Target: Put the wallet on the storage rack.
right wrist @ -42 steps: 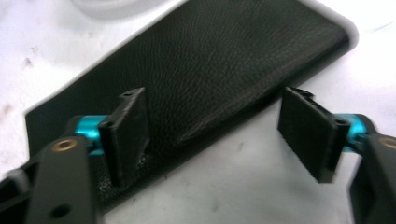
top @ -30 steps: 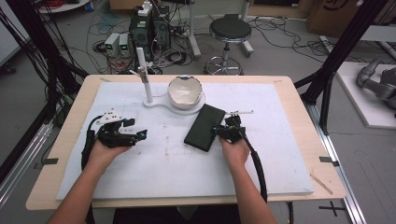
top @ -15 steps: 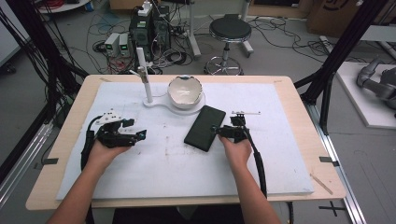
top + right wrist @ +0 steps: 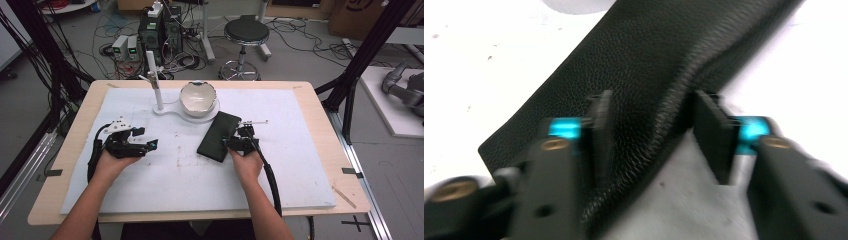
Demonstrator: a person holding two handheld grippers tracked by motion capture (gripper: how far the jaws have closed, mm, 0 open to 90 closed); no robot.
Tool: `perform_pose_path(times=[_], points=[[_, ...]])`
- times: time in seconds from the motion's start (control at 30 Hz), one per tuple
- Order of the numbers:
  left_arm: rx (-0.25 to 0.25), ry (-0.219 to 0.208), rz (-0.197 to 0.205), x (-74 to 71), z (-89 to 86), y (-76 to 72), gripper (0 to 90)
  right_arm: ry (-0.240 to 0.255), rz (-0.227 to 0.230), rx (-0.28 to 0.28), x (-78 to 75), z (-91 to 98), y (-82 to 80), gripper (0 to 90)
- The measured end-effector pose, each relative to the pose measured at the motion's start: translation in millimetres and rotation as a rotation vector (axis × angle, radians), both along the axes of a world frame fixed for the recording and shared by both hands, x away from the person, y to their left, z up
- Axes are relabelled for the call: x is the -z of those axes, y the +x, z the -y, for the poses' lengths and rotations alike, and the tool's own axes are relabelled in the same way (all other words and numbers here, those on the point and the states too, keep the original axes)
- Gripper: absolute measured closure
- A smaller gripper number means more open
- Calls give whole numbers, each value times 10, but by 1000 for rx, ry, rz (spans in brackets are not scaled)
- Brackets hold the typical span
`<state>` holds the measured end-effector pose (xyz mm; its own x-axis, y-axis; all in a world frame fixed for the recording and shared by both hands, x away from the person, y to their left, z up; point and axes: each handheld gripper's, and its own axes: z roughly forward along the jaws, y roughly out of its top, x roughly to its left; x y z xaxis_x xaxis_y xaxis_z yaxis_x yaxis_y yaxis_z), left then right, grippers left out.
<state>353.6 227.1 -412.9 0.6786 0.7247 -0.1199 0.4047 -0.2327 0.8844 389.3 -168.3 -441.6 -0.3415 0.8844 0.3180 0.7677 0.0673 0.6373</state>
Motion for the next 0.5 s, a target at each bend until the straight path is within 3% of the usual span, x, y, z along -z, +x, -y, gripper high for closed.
perform_pose_path(times=[0.07,0.17,0.37,0.5], points=[[-1,0,2,0,7,-2,227,14,1,-9,-7,32,-8,739],[1,3,2,-7,14,-13,227,24,2,-19,-13,56,-6,808],[5,3,-2,9,-7,-19,227,96,-3,-42,4,159,16,838],[-1,3,-10,24,-34,-8,227,104,22,-55,-42,276,12,843]])
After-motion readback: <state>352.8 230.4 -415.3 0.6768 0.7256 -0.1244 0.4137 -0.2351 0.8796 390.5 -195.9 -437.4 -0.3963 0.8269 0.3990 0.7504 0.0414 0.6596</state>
